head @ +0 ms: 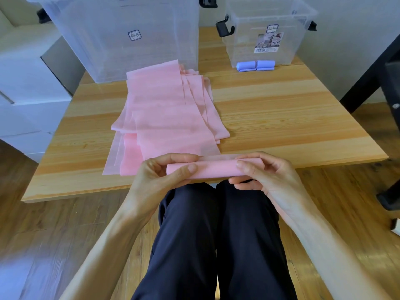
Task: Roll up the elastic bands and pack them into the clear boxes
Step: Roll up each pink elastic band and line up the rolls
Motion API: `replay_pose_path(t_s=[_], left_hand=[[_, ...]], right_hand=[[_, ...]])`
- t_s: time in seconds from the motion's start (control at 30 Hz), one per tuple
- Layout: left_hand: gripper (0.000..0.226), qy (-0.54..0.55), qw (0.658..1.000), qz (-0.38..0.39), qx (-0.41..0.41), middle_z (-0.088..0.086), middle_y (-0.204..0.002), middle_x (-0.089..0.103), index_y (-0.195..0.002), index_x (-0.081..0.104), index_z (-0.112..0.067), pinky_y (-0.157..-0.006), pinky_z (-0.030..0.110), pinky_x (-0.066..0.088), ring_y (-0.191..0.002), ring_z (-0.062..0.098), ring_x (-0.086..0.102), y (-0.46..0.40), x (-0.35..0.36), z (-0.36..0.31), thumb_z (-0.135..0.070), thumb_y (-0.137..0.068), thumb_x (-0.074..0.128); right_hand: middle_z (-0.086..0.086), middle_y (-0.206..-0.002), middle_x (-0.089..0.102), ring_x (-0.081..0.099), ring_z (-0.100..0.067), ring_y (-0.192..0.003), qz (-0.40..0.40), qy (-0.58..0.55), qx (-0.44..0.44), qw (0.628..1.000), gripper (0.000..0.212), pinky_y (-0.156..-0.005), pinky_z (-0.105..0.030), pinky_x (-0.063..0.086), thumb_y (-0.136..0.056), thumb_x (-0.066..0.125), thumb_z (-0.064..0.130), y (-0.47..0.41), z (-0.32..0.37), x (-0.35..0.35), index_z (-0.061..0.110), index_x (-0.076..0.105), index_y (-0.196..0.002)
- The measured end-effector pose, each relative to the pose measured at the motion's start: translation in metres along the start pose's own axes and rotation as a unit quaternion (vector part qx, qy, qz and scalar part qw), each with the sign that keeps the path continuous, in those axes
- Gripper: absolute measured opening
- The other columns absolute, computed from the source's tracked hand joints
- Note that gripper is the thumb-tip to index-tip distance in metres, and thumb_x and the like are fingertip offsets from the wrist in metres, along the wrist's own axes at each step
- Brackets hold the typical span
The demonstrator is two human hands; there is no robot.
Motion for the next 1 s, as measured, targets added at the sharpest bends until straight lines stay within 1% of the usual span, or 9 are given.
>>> replay_pose_path(t_s=[0.1, 0.2, 0.37, 0.53, 0.63, 0.7, 0.8, 0.87, 1.0], left_hand=[[0.017, 0.019, 1.0, -0.01, 0.003, 0.002, -0.104, 0.077, -0.082, 0.082, -0.021, -0.079, 0.022, 0.059, -0.103, 0.014, 0.071, -0.001, 0.0, 0.001, -0.026, -0.068, 0.073], [0.016, 0.023, 1.0, -0.006, 0.009, 0.002, -0.106, 0.076, -0.084, 0.081, -0.021, -0.078, 0.022, 0.058, -0.107, 0.015, 0.07, -0.002, 0.0, 0.002, -0.023, -0.07, 0.073], [0.031, -0.027, 0.999, 0.025, 0.038, 0.0, -0.111, 0.075, -0.103, 0.074, -0.013, -0.082, 0.023, 0.057, -0.108, 0.013, 0.069, -0.006, 0.001, -0.001, -0.016, -0.072, 0.074], [0.028, -0.055, 0.997, -0.008, 0.048, -0.001, -0.101, 0.077, -0.097, 0.077, -0.017, -0.086, 0.033, 0.06, -0.094, 0.016, 0.071, -0.024, 0.013, -0.007, -0.021, -0.069, 0.078], [0.025, -0.074, 0.995, -0.004, 0.071, -0.004, -0.094, 0.078, -0.093, 0.076, -0.016, -0.076, 0.022, 0.059, -0.086, 0.009, 0.072, -0.044, 0.022, -0.014, -0.018, -0.068, 0.078], [0.025, -0.108, 0.991, 0.009, 0.084, -0.006, -0.092, 0.078, -0.091, 0.076, -0.016, -0.076, 0.015, 0.054, -0.085, 0.006, 0.072, -0.062, 0.027, -0.02, -0.021, -0.067, 0.079], [0.024, -0.192, 0.975, 0.025, 0.109, -0.009, -0.091, 0.077, -0.089, 0.077, -0.021, -0.079, 0.014, 0.052, -0.086, 0.002, 0.071, -0.095, 0.035, -0.03, -0.029, -0.067, 0.082], [0.02, -0.224, 0.966, 0.044, 0.125, -0.012, -0.089, 0.077, -0.088, 0.076, -0.023, -0.08, 0.012, 0.052, -0.086, 0.0, 0.07, -0.12, 0.043, -0.036, -0.024, -0.07, 0.084], [0.028, -0.291, 0.943, 0.089, 0.137, -0.009, -0.096, 0.076, -0.102, 0.078, -0.015, -0.079, 0.011, 0.05, -0.087, 0.003, 0.069, -0.173, 0.055, -0.047, -0.019, -0.075, 0.084]], right_hand=[[-0.012, -0.092, 0.075, 0.075, -0.031, -0.081, 0.021, 0.01, -0.007, 1.0, 0.032, -0.069, -0.028, 0.061, -0.072, 0.077, 0.014, 0.001, 0.001, 0.001, 0.005, 0.072, -0.102], [-0.01, -0.089, 0.075, 0.075, -0.029, -0.079, 0.004, 0.02, -0.023, 1.0, 0.032, -0.069, -0.028, 0.061, -0.07, 0.077, 0.015, 0.0, 0.003, 0.0, 0.009, 0.073, -0.101], [-0.004, -0.09, 0.076, 0.074, -0.021, -0.085, -0.029, 0.009, -0.038, 0.999, 0.033, -0.073, -0.03, 0.061, -0.065, 0.08, 0.023, -0.007, 0.007, -0.006, 0.01, 0.076, -0.096], [0.0, -0.09, 0.075, 0.072, -0.014, -0.088, -0.059, 0.011, -0.063, 0.996, 0.036, -0.077, -0.024, 0.058, -0.059, 0.082, 0.029, -0.02, 0.017, -0.017, 0.014, 0.077, -0.091], [0.006, -0.089, 0.075, 0.068, -0.006, -0.089, -0.064, 0.037, -0.079, 0.994, 0.038, -0.083, -0.02, 0.052, -0.056, 0.082, 0.036, -0.035, 0.028, -0.028, 0.019, 0.077, -0.089], [0.008, -0.088, 0.074, 0.067, -0.003, -0.089, -0.067, 0.059, -0.084, 0.992, 0.034, -0.083, -0.017, 0.05, -0.059, 0.082, 0.034, -0.049, 0.035, -0.037, 0.019, 0.076, -0.089], [0.011, -0.082, 0.072, 0.065, 0.002, -0.081, -0.074, 0.089, -0.088, 0.989, 0.021, -0.075, -0.009, 0.048, -0.07, 0.08, 0.022, -0.076, 0.045, -0.054, 0.018, 0.073, -0.089], [0.008, -0.084, 0.071, 0.064, 0.001, -0.081, -0.083, 0.114, -0.084, 0.986, 0.017, -0.073, -0.007, 0.046, -0.074, 0.081, 0.017, -0.098, 0.052, -0.066, 0.02, 0.071, -0.088], [0.008, -0.083, 0.072, 0.063, 0.003, -0.079, -0.085, 0.161, -0.053, 0.982, 0.015, -0.073, -0.006, 0.044, -0.077, 0.081, 0.018, -0.143, 0.065, -0.092, 0.021, 0.07, -0.085]])
Point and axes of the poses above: each hand's wrist, its own y-axis away from the middle knuckle, its own x-axis out of the palm, z = x × y, the point moved 1 cm from there along -y, towards the middle knuckle
